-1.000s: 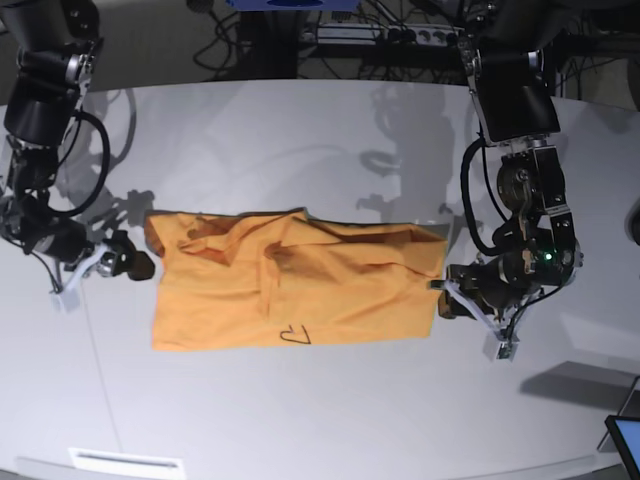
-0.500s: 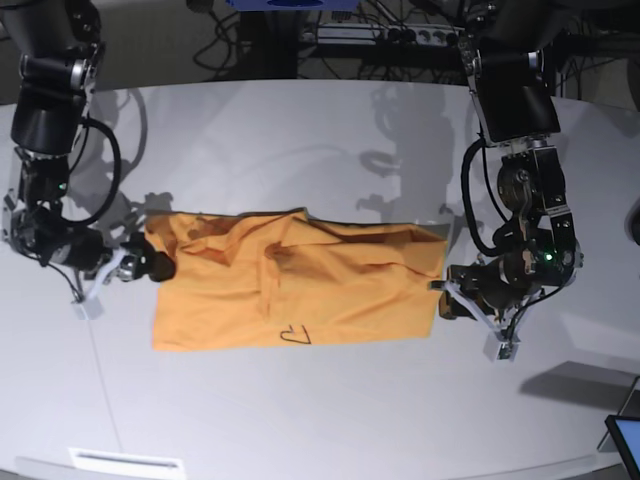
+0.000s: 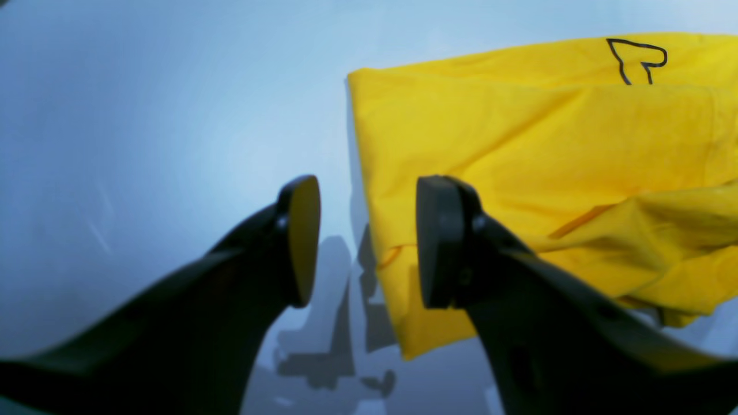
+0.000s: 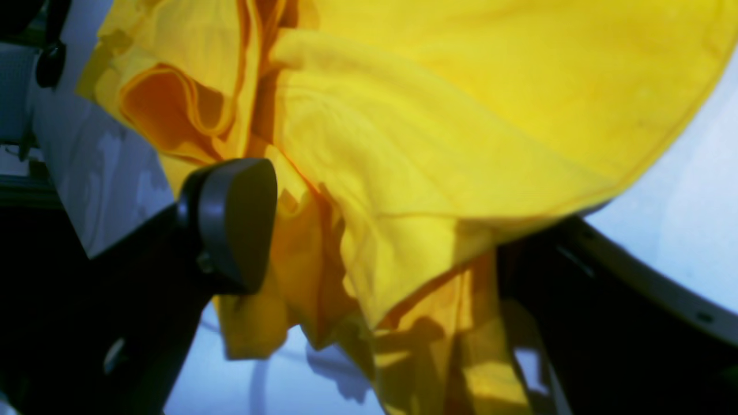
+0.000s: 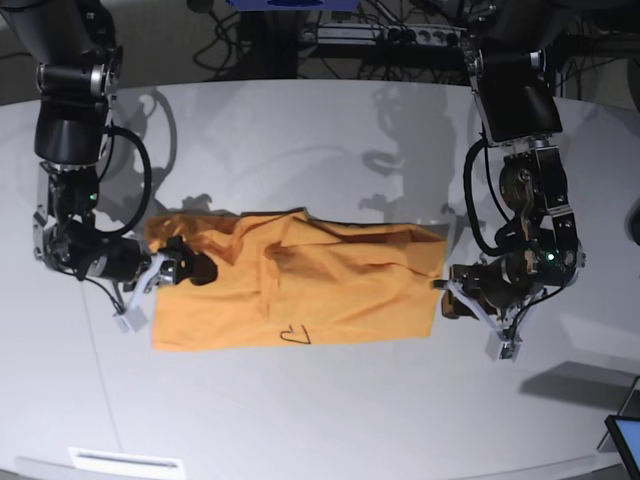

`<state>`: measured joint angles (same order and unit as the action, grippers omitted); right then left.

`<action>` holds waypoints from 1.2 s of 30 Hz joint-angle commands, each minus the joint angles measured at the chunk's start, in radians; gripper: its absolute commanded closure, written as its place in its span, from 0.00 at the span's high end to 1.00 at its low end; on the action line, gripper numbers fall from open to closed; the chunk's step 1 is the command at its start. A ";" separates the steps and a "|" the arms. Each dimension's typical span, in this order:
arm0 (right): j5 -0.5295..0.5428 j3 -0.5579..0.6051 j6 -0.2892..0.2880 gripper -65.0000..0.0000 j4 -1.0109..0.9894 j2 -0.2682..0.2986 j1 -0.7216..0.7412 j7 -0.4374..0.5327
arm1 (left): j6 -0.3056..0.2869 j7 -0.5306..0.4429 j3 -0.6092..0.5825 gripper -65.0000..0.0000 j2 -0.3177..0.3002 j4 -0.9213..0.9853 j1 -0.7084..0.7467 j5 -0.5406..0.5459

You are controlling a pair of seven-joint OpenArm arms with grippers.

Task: Fold the T-shirt properly
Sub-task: 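Grasp the shirt end with the right gripper and push it inward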

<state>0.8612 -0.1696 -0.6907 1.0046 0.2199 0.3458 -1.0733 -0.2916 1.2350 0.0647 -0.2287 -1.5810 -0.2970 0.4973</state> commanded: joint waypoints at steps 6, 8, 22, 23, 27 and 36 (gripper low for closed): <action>0.020 0.000 -0.007 0.77 0.012 -0.003 0.034 0.014 | -0.002 -0.021 0.002 0.42 -0.013 -0.017 -0.024 0.007; 0.019 0.002 -0.007 0.74 0.012 -0.014 0.034 0.014 | -0.002 -0.022 0.002 0.42 -0.013 -0.015 -0.024 0.007; 0.014 0.005 -0.007 0.02 0.010 -0.003 0.035 0.012 | -0.002 -0.022 0.002 0.42 -0.013 -0.015 -0.024 0.005; 0.014 0.005 -0.007 0.01 0.010 0.009 0.034 0.014 | -0.002 -0.022 0.002 0.42 -0.013 -0.015 -0.024 0.005; -0.020 0.003 -0.007 0.01 0.016 0.040 0.032 0.020 | -0.002 -0.022 0.002 0.42 -0.013 -0.015 -0.024 0.005; -0.168 -0.008 -0.007 0.01 0.012 0.086 0.049 0.023 | -0.002 -0.022 0.002 0.42 -0.013 -0.014 -0.026 0.004</action>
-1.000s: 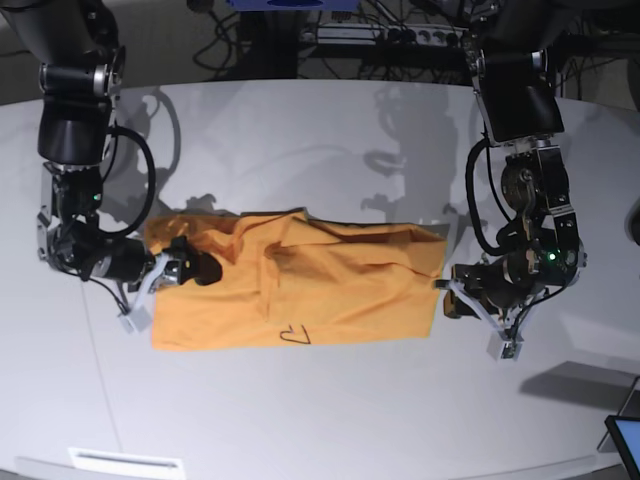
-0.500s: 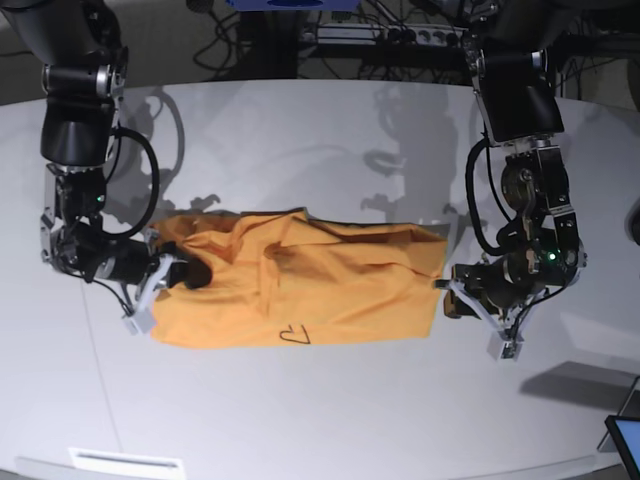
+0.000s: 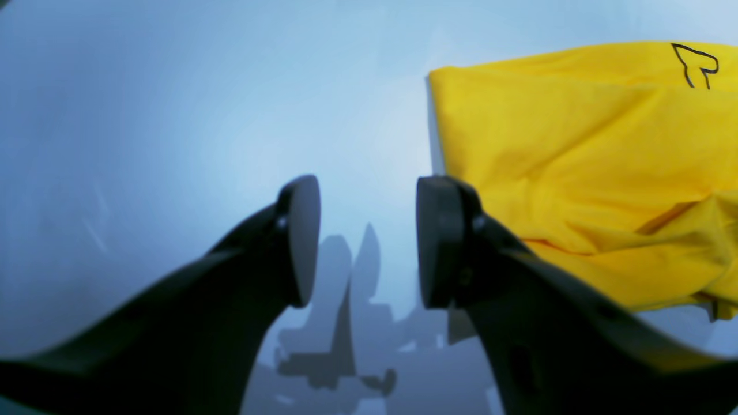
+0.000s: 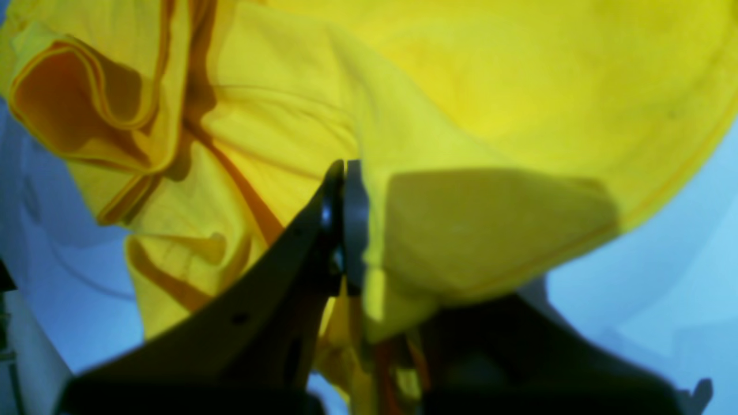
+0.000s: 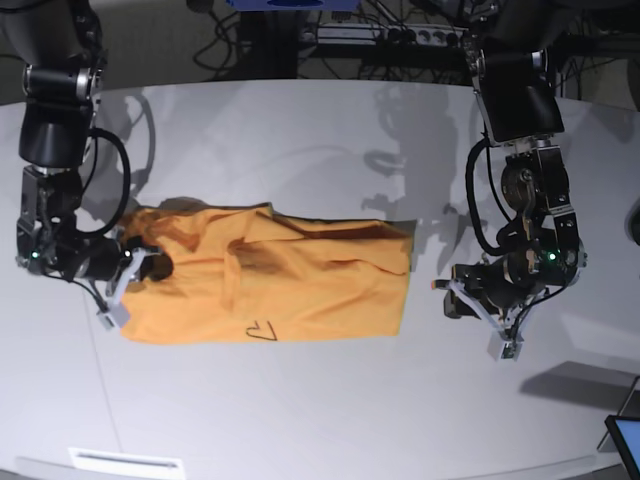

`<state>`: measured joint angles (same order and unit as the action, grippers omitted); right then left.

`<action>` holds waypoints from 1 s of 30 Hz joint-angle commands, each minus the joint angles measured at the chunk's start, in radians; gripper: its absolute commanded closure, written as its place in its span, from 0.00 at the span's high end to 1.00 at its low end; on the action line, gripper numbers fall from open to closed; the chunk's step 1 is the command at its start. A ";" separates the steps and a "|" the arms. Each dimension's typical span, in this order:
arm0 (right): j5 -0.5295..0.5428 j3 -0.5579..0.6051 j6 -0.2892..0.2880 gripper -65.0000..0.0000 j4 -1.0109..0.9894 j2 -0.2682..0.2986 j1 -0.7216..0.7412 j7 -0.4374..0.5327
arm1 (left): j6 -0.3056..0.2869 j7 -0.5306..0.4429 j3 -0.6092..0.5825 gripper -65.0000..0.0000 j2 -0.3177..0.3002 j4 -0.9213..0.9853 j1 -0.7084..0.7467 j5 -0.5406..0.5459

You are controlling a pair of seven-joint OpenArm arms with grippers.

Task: Fold the T-shirt properly
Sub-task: 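Grasp the shirt end with the right gripper and push it inward, then lift the shirt end with the right gripper and fold it over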

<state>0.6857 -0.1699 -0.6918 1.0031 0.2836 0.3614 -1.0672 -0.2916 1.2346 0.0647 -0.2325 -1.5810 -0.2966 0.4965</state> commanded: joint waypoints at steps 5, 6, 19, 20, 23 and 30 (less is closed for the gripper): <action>-0.041 -0.009 -0.006 0.01 0.012 0.041 0.060 0.018 | -0.002 -0.022 0.007 0.42 -0.009 -0.012 -0.028 0.004; -0.059 -0.020 -0.006 0.00 0.013 0.056 0.063 0.018 | -0.002 -0.022 0.007 0.42 -0.011 -0.012 -0.028 0.004; -0.088 -0.039 0.261 0.00 0.283 0.018 0.015 -0.017 | -0.002 -0.022 0.007 0.42 -0.023 -0.011 -0.037 0.004; -0.088 -0.039 0.275 0.00 0.310 0.007 0.014 -0.025 | -0.002 -0.022 0.008 0.43 -0.023 -0.009 -0.037 0.004; -0.090 -0.039 0.341 0.00 0.371 -0.011 0.004 -0.035 | -0.002 -0.023 0.010 0.43 -0.023 -0.009 -0.037 0.004; -0.091 0.033 0.527 0.00 0.446 -0.034 -0.032 -0.035 | -0.002 -0.023 0.013 0.43 -0.024 0.024 -0.037 0.004</action>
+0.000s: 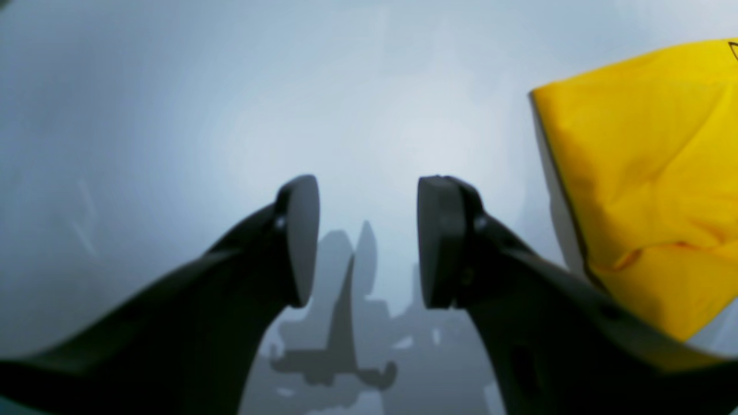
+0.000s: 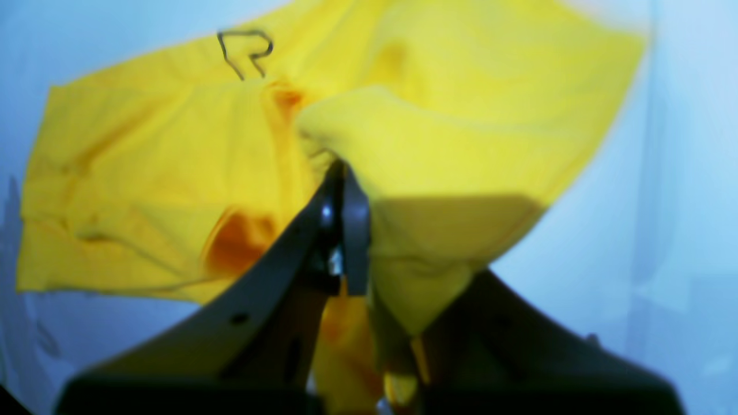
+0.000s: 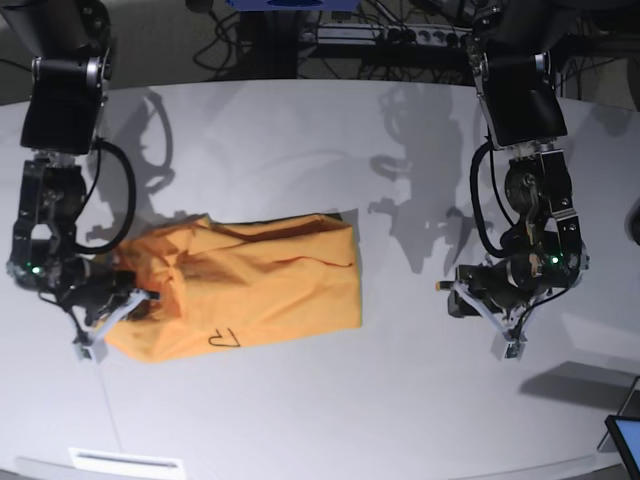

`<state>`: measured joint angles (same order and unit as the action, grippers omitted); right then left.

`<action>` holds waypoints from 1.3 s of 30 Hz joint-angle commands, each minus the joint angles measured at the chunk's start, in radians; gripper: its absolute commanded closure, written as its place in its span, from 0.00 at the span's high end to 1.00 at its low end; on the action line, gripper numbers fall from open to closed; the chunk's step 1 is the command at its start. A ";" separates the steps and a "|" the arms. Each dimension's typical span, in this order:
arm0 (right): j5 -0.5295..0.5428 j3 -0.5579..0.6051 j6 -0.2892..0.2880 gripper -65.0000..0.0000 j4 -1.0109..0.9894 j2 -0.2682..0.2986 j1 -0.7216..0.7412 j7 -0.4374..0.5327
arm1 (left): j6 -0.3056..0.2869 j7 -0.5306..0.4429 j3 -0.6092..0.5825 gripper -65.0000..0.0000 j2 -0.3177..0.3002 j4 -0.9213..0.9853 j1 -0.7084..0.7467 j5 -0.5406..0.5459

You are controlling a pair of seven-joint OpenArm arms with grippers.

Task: Fold the T-shirt properly
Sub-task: 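Lift the shirt end with the right gripper and fold it over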

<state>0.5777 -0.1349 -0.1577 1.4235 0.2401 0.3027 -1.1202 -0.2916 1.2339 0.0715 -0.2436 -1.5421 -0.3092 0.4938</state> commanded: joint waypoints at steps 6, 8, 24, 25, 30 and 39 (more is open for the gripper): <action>0.015 0.148 0.260 0.00 0.139 0.008 -0.015 0.022 | -0.002 -0.023 0.004 0.43 -0.013 -0.001 -0.025 0.007; 0.014 0.205 0.366 0.00 0.161 0.009 -0.017 0.033 | -0.002 -0.023 0.004 0.43 -0.013 -0.001 -0.025 0.007; -0.638 0.531 0.706 0.00 0.069 -0.064 -0.015 0.061 | -0.004 -0.023 -0.003 0.42 -0.044 -0.007 -0.014 0.007; -0.681 0.547 0.706 0.00 0.069 -0.071 -0.017 0.058 | -0.004 -0.023 -0.003 0.42 -0.044 -0.007 -0.014 0.007; -0.934 0.607 0.705 0.00 0.075 -0.150 -0.021 0.053 | -0.004 -0.023 -0.003 0.42 -0.044 -0.007 -0.014 0.007; -1.251 0.743 0.705 0.00 0.075 -0.238 -0.083 0.053 | -0.004 -0.023 0.004 0.42 -0.059 -0.001 -0.015 0.007</action>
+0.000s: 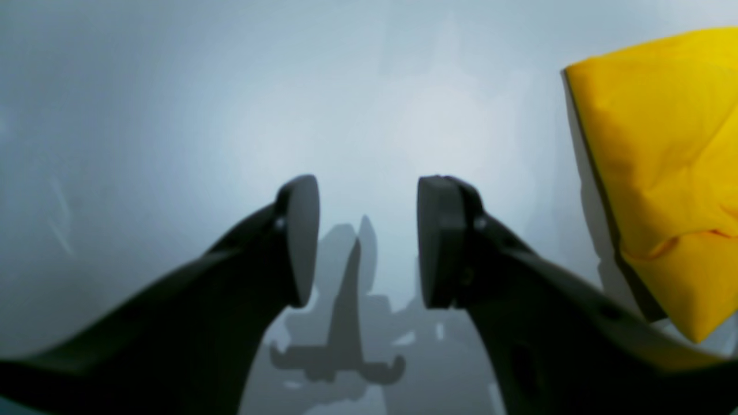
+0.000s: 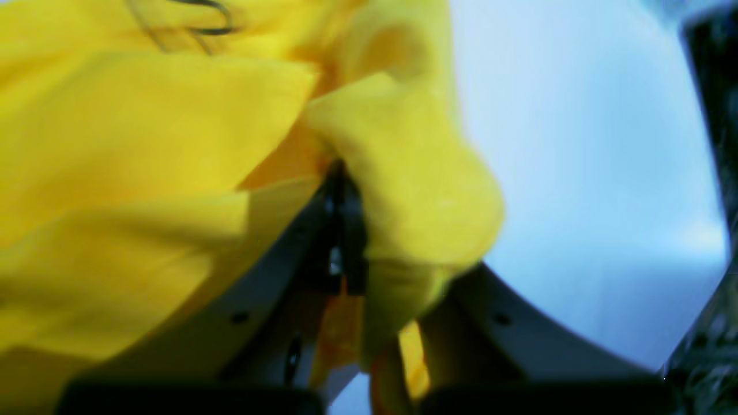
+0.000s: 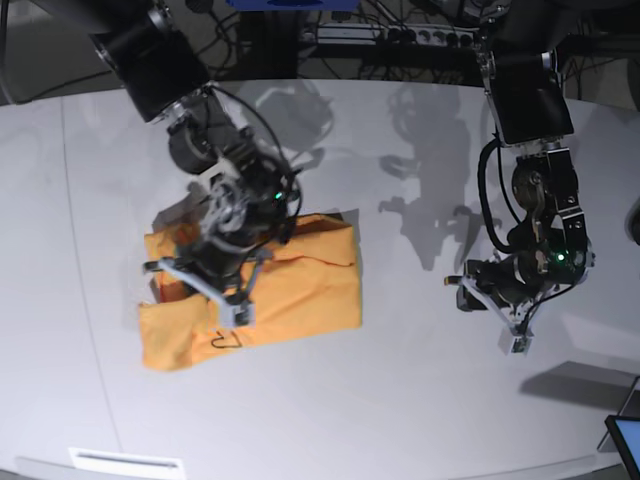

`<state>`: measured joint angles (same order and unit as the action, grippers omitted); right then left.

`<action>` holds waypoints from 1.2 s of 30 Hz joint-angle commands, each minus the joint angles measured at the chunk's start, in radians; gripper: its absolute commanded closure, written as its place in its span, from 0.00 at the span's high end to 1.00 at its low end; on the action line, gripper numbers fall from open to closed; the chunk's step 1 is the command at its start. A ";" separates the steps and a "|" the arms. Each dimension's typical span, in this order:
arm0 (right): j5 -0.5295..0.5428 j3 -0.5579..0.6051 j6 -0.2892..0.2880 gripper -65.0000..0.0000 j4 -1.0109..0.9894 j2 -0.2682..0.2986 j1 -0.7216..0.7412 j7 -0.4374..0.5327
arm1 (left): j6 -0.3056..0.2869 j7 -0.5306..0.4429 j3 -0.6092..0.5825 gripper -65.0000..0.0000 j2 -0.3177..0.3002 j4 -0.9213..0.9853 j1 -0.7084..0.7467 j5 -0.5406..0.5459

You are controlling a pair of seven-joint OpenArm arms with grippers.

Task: Fold the T-shirt properly
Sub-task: 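Lift the shirt end with the right gripper and fold it over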

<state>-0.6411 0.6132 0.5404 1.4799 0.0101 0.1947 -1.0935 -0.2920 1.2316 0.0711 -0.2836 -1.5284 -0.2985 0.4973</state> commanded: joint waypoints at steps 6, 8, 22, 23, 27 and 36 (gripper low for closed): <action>-0.178 0.030 0.005 0.00 0.014 -0.071 -0.007 0.026 | -0.003 -0.022 0.006 0.42 -0.027 -0.014 -0.032 0.004; -0.199 0.032 0.004 0.00 0.012 -0.091 -0.022 0.028 | -0.003 -0.022 0.006 0.42 -0.027 -0.014 -0.032 0.004; -0.176 0.199 0.007 0.00 0.008 -0.120 -0.045 -0.021 | -0.003 -0.022 0.008 0.43 -0.029 -0.014 -0.034 0.010; -0.154 0.199 0.005 0.00 0.008 -0.120 -0.045 -0.021 | -0.003 -0.022 0.008 0.43 -0.029 -0.014 -0.034 0.010; -0.089 0.235 0.005 0.00 0.008 -0.120 -0.045 -0.020 | -0.025 -0.022 0.008 0.43 -0.038 -0.021 -0.029 0.011; -0.047 0.320 0.005 0.00 -0.022 -0.126 -0.042 -0.018 | -0.123 -0.016 0.155 0.43 -0.039 -0.019 -0.024 0.013</action>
<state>-0.6716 0.9318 0.5400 1.4456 -0.0998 0.1379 -1.1320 -0.4156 1.2316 0.2268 -0.3111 -1.5295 -0.2993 0.4934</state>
